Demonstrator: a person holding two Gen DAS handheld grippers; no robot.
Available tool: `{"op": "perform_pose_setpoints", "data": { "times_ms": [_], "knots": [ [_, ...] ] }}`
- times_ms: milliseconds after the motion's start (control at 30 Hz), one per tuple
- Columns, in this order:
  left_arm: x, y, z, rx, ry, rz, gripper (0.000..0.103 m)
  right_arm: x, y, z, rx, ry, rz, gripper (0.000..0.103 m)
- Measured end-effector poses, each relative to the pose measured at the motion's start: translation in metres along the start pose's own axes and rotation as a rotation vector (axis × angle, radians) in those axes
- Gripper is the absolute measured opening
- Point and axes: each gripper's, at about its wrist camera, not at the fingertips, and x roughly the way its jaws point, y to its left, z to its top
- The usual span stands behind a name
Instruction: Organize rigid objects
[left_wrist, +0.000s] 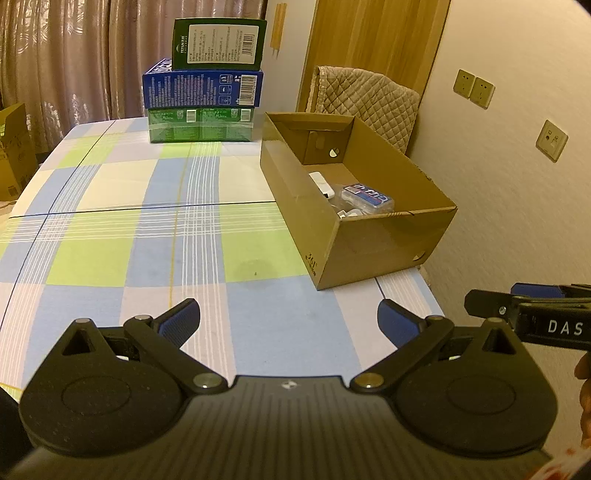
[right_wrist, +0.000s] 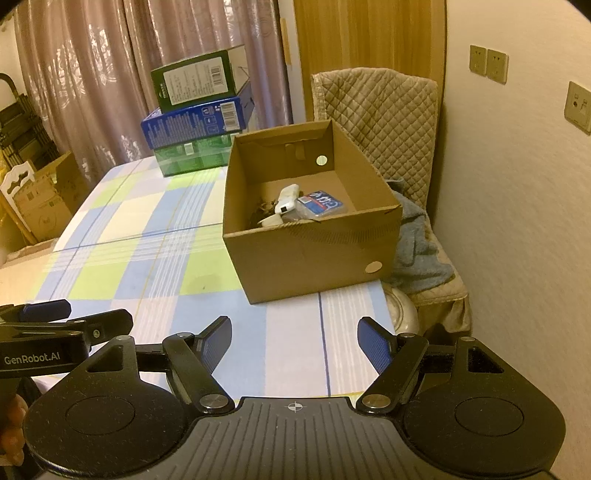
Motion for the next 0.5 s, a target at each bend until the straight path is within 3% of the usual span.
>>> {"op": "perform_pose_setpoints", "data": {
  "times_ms": [500],
  "knots": [
    [0.0034,-0.0008,0.0013,0.005,0.004,-0.003,0.101,0.004,-0.0025,0.0019,0.015,0.004,0.013,0.072]
  ]
}}
